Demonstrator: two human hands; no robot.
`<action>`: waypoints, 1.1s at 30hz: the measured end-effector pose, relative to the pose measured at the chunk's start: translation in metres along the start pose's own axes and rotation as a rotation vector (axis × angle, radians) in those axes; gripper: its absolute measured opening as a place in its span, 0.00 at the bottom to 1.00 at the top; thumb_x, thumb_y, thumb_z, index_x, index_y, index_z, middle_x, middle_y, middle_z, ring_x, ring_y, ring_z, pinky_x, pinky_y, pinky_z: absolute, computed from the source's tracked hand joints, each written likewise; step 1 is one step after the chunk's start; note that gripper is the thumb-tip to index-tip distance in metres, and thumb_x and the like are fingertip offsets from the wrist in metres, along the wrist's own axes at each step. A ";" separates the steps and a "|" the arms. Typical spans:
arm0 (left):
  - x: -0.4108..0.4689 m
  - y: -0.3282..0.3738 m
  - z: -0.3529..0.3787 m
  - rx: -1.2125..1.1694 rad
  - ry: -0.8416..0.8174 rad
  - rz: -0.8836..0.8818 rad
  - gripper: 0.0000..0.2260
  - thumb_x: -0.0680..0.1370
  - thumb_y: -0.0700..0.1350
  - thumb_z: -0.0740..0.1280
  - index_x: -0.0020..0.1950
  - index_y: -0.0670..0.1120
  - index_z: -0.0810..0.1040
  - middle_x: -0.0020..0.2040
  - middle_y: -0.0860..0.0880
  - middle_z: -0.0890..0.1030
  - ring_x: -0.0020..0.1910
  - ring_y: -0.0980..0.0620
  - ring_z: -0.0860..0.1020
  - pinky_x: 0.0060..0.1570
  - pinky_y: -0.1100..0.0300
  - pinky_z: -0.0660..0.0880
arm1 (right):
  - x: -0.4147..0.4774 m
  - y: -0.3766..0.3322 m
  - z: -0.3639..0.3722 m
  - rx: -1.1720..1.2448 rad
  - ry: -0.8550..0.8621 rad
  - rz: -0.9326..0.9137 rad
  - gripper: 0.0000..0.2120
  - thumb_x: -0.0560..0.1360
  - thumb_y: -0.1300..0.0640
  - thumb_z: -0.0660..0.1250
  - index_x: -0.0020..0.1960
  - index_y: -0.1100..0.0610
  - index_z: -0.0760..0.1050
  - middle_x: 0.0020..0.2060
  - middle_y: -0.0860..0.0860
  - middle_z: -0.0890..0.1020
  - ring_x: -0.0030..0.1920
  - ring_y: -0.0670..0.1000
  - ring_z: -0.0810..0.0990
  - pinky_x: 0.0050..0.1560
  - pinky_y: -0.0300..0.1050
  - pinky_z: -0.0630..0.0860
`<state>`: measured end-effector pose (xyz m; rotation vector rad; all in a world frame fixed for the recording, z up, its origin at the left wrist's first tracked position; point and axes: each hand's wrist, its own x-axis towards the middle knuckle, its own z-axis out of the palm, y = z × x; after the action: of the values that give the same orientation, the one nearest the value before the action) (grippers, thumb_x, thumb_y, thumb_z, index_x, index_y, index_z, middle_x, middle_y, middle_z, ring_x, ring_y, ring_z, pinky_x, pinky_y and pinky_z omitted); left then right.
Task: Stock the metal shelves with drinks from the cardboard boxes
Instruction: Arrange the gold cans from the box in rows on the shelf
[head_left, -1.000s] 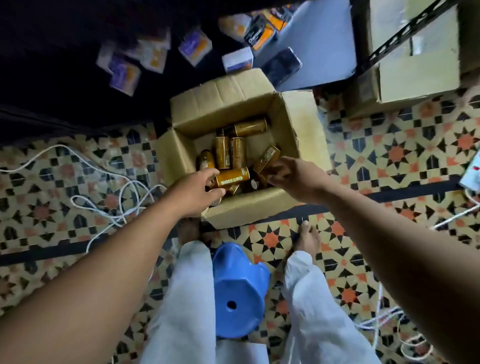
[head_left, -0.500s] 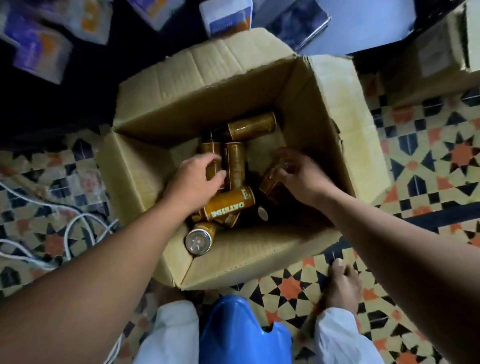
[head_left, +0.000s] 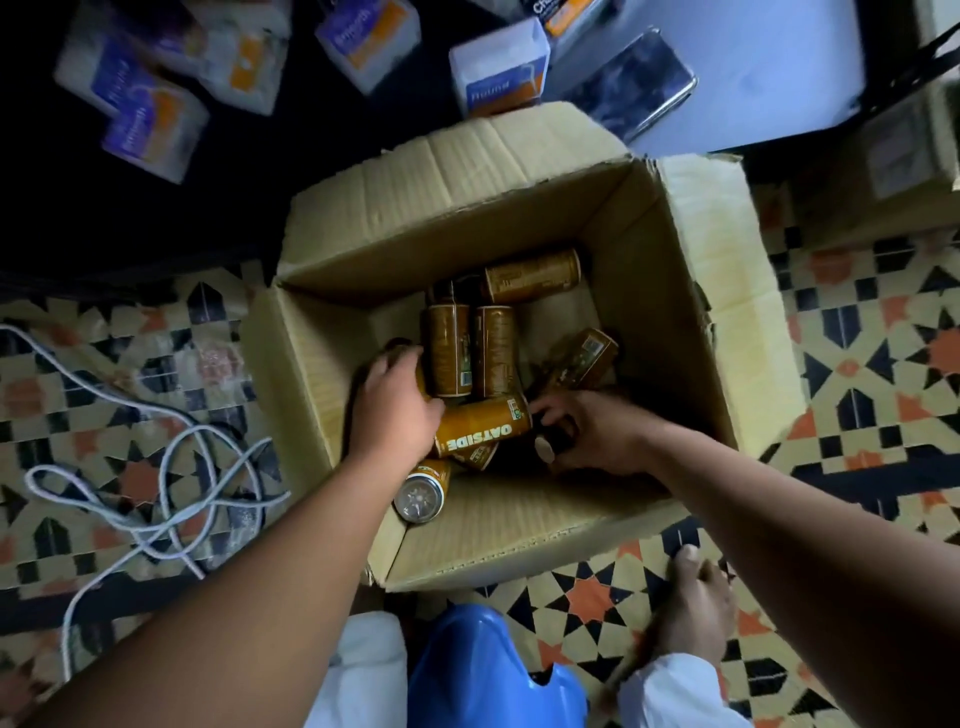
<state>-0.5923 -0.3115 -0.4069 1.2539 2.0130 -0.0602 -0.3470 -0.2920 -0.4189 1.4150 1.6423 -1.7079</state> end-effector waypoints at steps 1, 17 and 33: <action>-0.001 0.001 -0.001 0.007 0.003 -0.031 0.32 0.75 0.47 0.75 0.77 0.50 0.67 0.70 0.42 0.73 0.67 0.39 0.73 0.64 0.49 0.71 | 0.000 0.000 -0.001 -0.044 -0.007 -0.009 0.29 0.76 0.58 0.75 0.73 0.44 0.70 0.68 0.47 0.77 0.64 0.48 0.76 0.63 0.46 0.75; -0.008 0.008 0.002 -0.480 0.042 -0.295 0.39 0.77 0.47 0.74 0.82 0.56 0.54 0.74 0.46 0.71 0.68 0.41 0.75 0.61 0.50 0.74 | 0.011 0.007 0.006 -0.398 -0.086 -0.070 0.28 0.81 0.60 0.66 0.75 0.38 0.61 0.72 0.53 0.71 0.66 0.54 0.75 0.63 0.54 0.77; -0.010 0.011 0.004 -0.509 -0.071 -0.150 0.49 0.74 0.43 0.76 0.81 0.64 0.44 0.78 0.47 0.64 0.67 0.43 0.73 0.61 0.40 0.77 | 0.021 0.012 0.005 -0.285 -0.051 -0.093 0.40 0.77 0.68 0.66 0.75 0.37 0.53 0.71 0.54 0.71 0.69 0.55 0.74 0.66 0.58 0.76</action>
<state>-0.5786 -0.3147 -0.4003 0.7676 1.8963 0.3131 -0.3479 -0.2915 -0.4435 1.1678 1.8617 -1.4718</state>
